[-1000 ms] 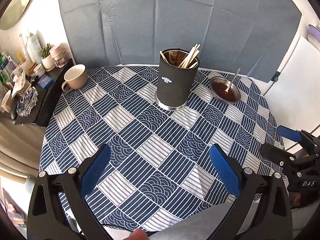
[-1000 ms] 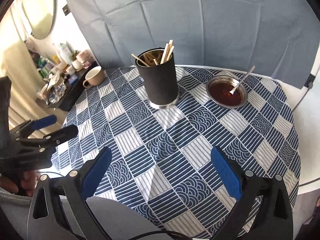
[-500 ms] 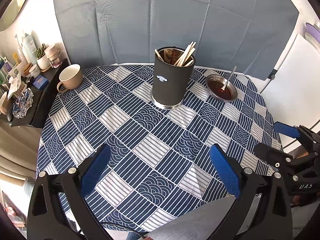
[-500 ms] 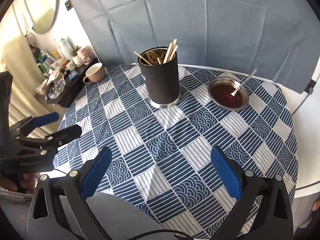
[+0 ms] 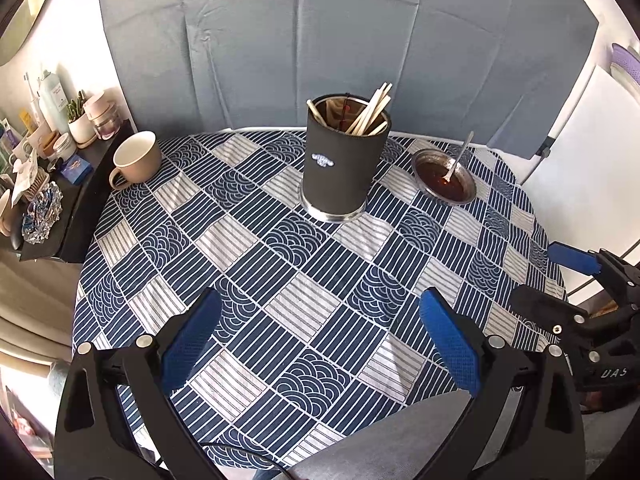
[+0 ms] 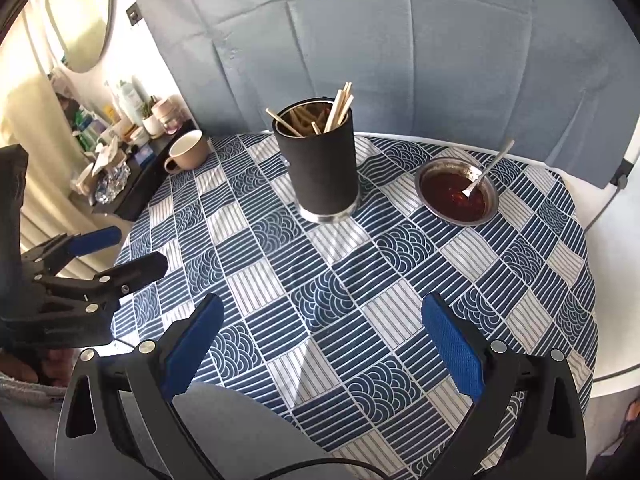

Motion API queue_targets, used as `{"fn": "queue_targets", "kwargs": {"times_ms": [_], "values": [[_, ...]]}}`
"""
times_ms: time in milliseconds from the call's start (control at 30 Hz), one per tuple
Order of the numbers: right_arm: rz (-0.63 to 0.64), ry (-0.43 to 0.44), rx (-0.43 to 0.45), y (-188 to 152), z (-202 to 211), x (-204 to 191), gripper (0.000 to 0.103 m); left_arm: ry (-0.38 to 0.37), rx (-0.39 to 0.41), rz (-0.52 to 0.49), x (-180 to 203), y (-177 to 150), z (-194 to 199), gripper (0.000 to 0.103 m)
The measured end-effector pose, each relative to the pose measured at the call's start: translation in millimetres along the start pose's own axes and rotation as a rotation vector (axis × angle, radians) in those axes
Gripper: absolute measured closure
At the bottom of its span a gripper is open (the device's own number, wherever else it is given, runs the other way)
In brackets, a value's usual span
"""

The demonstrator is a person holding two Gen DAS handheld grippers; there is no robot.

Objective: Organize utensils

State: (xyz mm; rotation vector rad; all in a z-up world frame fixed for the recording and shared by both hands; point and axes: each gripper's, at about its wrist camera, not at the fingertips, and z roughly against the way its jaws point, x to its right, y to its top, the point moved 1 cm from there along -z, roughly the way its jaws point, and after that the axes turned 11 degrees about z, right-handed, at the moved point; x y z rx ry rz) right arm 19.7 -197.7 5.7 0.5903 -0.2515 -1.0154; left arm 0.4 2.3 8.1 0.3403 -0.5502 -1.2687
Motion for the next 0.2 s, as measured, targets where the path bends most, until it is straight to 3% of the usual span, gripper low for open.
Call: {"fn": "queue_targets", "kwargs": {"times_ms": [200], "values": [[-0.007, -0.001, -0.007, 0.7, -2.7, 1.4, 0.008, 0.003, -0.019, -0.004, 0.7, 1.2, -5.8, 0.006]]}}
